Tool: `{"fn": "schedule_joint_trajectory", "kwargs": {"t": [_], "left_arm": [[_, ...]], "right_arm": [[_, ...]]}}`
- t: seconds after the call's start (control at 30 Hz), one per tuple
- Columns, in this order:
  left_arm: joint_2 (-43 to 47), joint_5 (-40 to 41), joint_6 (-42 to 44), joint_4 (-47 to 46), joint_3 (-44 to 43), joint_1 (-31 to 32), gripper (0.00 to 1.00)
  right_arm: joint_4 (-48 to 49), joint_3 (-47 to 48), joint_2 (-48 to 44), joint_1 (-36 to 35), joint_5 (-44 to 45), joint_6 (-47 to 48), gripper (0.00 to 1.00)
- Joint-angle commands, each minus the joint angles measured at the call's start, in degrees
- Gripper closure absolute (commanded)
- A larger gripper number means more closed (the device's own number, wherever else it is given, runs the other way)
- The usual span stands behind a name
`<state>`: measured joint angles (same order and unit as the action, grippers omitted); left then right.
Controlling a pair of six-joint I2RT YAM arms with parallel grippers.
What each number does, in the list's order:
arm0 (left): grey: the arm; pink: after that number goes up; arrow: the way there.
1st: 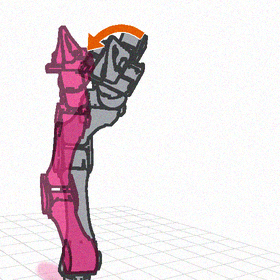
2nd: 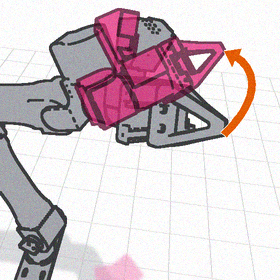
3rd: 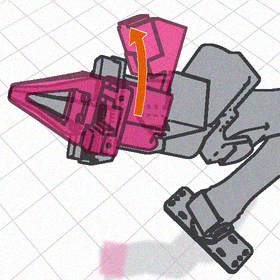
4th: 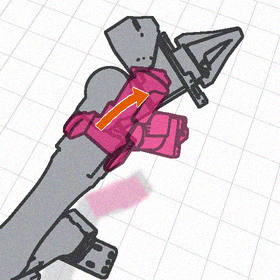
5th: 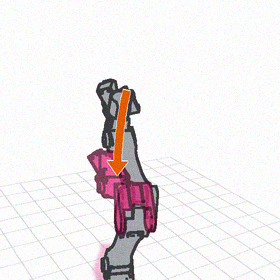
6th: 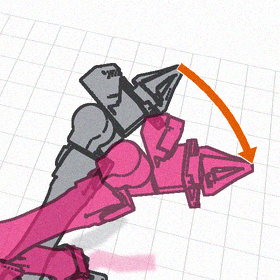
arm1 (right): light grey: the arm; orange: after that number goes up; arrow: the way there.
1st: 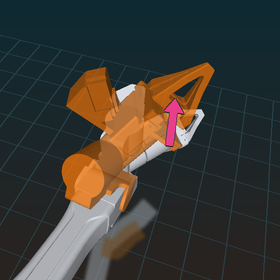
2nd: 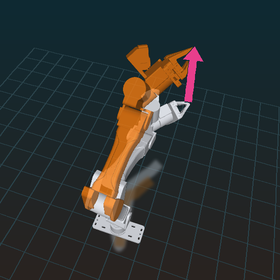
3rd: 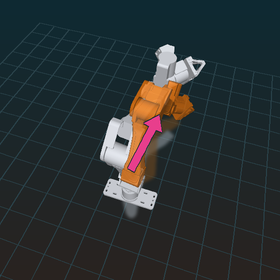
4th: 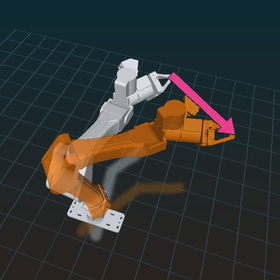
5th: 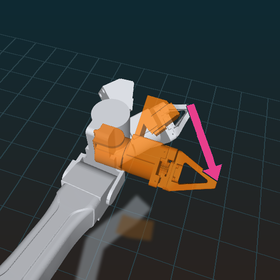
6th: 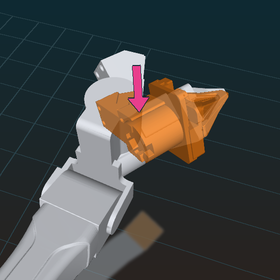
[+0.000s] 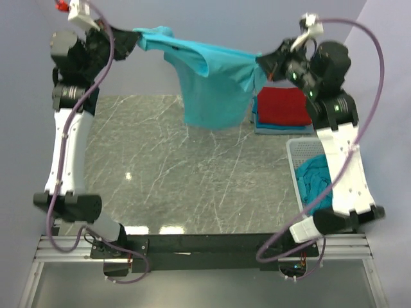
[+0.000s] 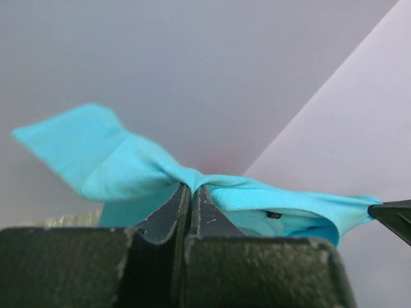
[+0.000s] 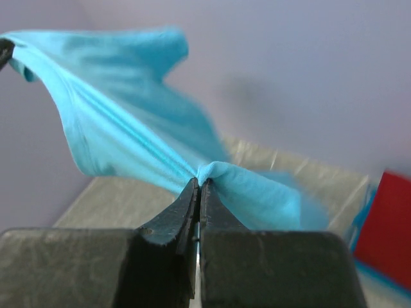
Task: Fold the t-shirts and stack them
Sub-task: Flatten the tshirt out
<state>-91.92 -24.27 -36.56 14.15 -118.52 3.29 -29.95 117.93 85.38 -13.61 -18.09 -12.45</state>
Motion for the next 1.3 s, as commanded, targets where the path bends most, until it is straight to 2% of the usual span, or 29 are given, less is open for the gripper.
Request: {"fn": "schedule_joint_trajectory", "kwargs": {"t": [0.0, 0.03, 0.07, 0.1, 0.13, 0.17, 0.2, 0.23, 0.27, 0.3, 0.37, 0.4, 0.43, 0.5, 0.53, 0.57, 0.6, 0.63, 0.7, 0.73, 0.9, 0.97, 1.17, 1.27], "left_arm": [[10.9, 1.6, 2.2, -3.9, 16.6, -1.7, 1.00], [13.6, 3.0, 2.0, -4.9, 21.4, -1.7, 1.00], [16.4, 5.4, 1.9, -6.1, 31.9, -1.7, 1.00], [22.0, 6.9, 1.1, -7.5, 37.8, -1.7, 1.00], [24.7, 9.0, 0.2, -8.3, 43.4, -1.7, 1.00], [27.1, 11.1, -0.5, -9.7, 53.9, -1.7, 0.99], [31.0, 15.8, -2.1, -9.6, 58.6, -1.7, 1.00], [32.5, 18.5, -3.5, -9.1, 62.8, -1.7, 0.96], [33.5, 21.2, -4.3, -7.7, 69.7, -1.7, 0.95], [35.4, 27.5, -5.5, -7.1, 72.7, -1.7, 0.94], [36.0, 34.5, -7.6, -4.8, 78.3, -2.1, 0.77], [35.8, 38.6, -9.2, -1.8, 78.7, -2.3, 0.71], [35.3, 40.9, -10.3, 0.8, 78.4, -2.6, 0.61], [34.4, 43.4, -13.0, 5.9, 76.1, -2.6, 0.50], [34.0, 44.8, -13.8, 7.5, 75.1, -2.7, 0.44], [33.7, 45.1, -14.5, 8.4, 73.2, -2.7, 0.43], [33.6, 44.7, -14.8, 9.0, 72.6, -2.7, 0.34], [33.7, 44.5, -15.0, 9.6, 71.8, -2.7, 0.14], [33.8, 43.9, -15.1, 9.6, 71.6, -2.7, 0.10], [34.0, 43.6, -15.1, 9.2, 71.7, -2.6, 0.02], [32.1, 40.2, -14.7, 8.2, 72.2, -2.6, 0.01], [30.8, 34.7, -14.3, 4.8, 73.6, -2.7, 0.01], [20.1, 22.5, -13.1, -6.4, 77.8, -2.6, 0.01], [15.2, 18.2, -12.6, -8.6, 77.6, -2.6, 0.01]], "right_arm": [[5.8, -13.8, -9.6, 0.6, -2.6, 0.2, 1.00], [6.0, -22.9, -11.6, 0.3, -2.2, -0.4, 1.00], [6.0, -27.8, -15.2, -0.4, -2.4, -0.4, 1.00], [5.7, -32.9, -17.1, -3.2, -2.0, -1.4, 1.00], [6.3, -43.6, -18.8, -4.8, 0.0, -2.5, 1.00], [7.9, -49.4, -22.2, -6.6, 0.2, -3.5, 1.00], [10.6, -54.9, -23.6, -10.4, -0.1, -6.7, 0.98], [12.0, -64.3, -24.5, -12.0, -1.8, -8.9, 0.97], [13.5, -68.3, -25.3, -13.4, -3.8, -10.9, 0.95], [14.8, -71.6, -25.2, -14.6, -5.3, -14.0, 0.93], [14.4, -77.5, -24.2, -18.4, -8.3, -15.8, 0.67], [13.0, -78.5, -24.0, -19.3, -8.6, -16.6, 0.58], [12.6, -79.9, -23.7, -21.3, -8.9, -17.1, 0.43], [10.9, -80.1, -23.4, -21.8, -8.3, -16.8, 0.31], [9.8, -78.9, -23.5, -21.8, -6.7, -16.6, 0.28], [8.5, -77.9, -23.6, -21.8, -2.9, -15.7, 0.27], [6.7, -76.9, -23.7, -21.7, -1.4, -15.3, 0.26], [6.0, -75.0, -23.6, -21.7, 0.1, -15.0, 0.26], [5.5, -73.4, -23.2, -21.8, 2.1, -13.1, 0.25], [5.4, -72.0, -22.9, -21.8, 2.6, -12.3, 0.23], [6.3, -67.2, -17.5, -21.8, 5.2, -8.5, 0.19], [6.9, -64.9, -13.8, -22.0, 6.4, -9.1, 0.18], [5.4, -60.4, -3.2, -26.6, 13.6, -9.4, 0.18], [4.5, -59.0, 0.5, -28.0, 17.1, -11.4, 0.18]]}}
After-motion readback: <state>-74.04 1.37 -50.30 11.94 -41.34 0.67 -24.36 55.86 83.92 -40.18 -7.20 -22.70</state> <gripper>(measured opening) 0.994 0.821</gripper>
